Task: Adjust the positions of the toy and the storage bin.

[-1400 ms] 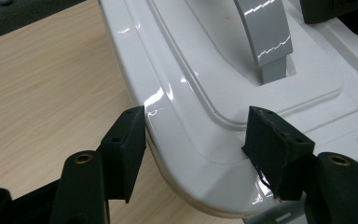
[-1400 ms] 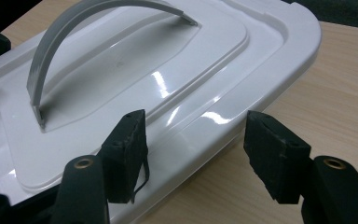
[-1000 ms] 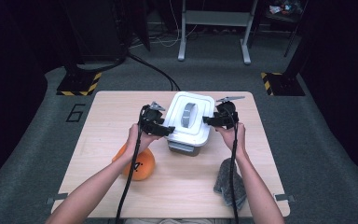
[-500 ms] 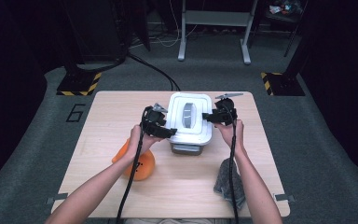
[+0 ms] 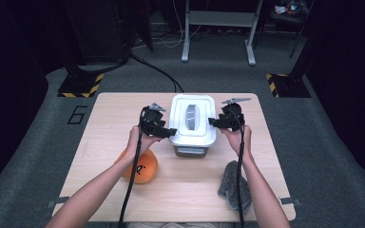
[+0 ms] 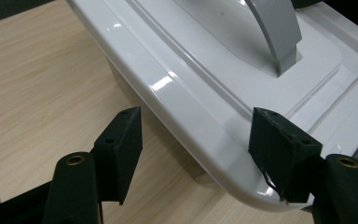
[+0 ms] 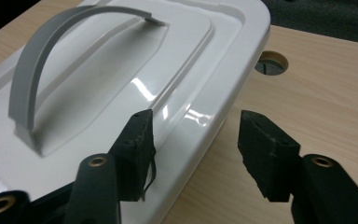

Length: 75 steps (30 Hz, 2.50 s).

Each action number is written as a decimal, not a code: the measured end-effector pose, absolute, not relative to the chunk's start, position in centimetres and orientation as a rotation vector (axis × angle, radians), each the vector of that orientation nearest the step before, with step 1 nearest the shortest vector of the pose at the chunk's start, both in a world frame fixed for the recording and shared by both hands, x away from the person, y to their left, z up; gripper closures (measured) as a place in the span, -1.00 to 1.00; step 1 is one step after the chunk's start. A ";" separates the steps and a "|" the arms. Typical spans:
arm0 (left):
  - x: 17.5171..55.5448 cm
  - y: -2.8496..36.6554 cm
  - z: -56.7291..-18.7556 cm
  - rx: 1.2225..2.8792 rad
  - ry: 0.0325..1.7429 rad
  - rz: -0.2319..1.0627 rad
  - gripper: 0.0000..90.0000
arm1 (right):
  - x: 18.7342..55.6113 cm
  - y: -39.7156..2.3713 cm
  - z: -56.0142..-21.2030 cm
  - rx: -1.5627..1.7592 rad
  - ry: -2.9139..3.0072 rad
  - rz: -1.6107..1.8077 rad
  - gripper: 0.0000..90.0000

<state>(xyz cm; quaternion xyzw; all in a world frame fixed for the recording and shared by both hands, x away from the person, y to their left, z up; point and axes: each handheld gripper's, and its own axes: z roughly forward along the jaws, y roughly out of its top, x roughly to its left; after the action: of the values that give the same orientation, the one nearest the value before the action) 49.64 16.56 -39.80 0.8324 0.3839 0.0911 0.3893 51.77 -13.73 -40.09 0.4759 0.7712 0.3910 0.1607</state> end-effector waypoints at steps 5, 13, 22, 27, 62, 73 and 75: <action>49.2 16.1 -39.7 2.134 0.935 0.205 -0.04 | 50.8 -13.5 -39.8 1.354 2.246 1.101 0.21; 48.5 15.9 -39.2 2.150 0.917 0.226 0.02 | 51.1 -13.0 -39.5 1.361 2.238 1.063 0.37; 48.0 15.6 -39.2 2.138 0.923 0.241 -0.02 | 52.0 -12.1 -39.4 1.337 2.215 1.044 0.42; 47.8 15.4 -39.1 2.144 0.912 0.241 -0.06 | 52.8 -12.0 -39.5 1.307 2.218 1.047 0.43; 50.3 32.8 -40.9 1.866 1.344 0.586 -0.92 | 48.2 -7.1 -39.2 1.159 2.269 1.054 -0.31; 51.1 35.2 -46.2 1.946 1.431 0.622 -0.88 | 49.1 -5.0 -39.0 1.133 2.252 0.996 -0.09; 51.2 35.2 -47.2 1.978 1.451 0.598 -0.89 | 49.3 -4.8 -39.0 1.152 2.243 0.992 -0.02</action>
<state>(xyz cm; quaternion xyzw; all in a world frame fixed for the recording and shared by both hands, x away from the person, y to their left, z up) 51.16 35.24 -47.16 0.7465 0.5476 0.2255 0.3033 49.29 -4.82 -39.00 0.4155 0.8085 0.3575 0.2144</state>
